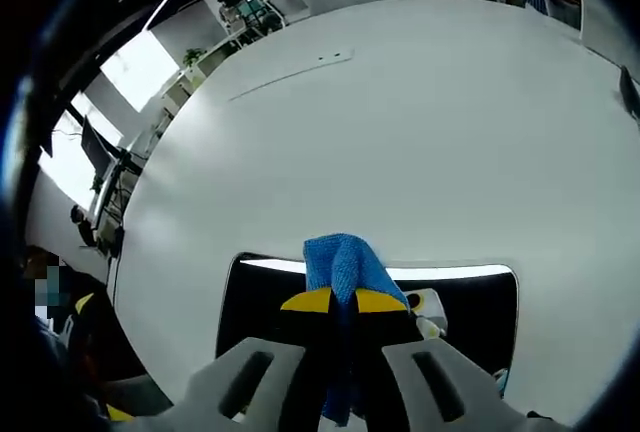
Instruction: Wipe the mirror surface with the cleaning cloth until all visible marks leave the cleaned area.
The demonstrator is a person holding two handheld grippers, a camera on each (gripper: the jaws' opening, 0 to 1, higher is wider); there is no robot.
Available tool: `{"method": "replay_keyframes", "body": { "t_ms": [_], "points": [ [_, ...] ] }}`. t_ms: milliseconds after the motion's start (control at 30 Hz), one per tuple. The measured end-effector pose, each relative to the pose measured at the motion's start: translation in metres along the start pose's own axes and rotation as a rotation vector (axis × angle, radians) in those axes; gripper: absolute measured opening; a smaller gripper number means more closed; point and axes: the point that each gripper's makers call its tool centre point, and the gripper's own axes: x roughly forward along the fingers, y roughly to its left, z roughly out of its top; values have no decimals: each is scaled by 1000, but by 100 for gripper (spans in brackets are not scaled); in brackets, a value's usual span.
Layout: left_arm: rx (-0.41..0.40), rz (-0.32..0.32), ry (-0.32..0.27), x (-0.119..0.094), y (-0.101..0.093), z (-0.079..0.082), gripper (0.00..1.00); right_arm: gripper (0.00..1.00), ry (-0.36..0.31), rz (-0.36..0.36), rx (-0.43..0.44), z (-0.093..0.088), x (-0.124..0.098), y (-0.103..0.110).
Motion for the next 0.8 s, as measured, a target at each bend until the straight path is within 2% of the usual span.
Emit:
{"method": "replay_keyframes", "body": {
  "t_ms": [400,800],
  "points": [
    [-3,-3,1,-1,-1,0,99,1,1,-39,0,1,-9,-30],
    [-1,0,1,-1,0,1,99,1,6,-72,5,4,-12,-47]
  ]
}}
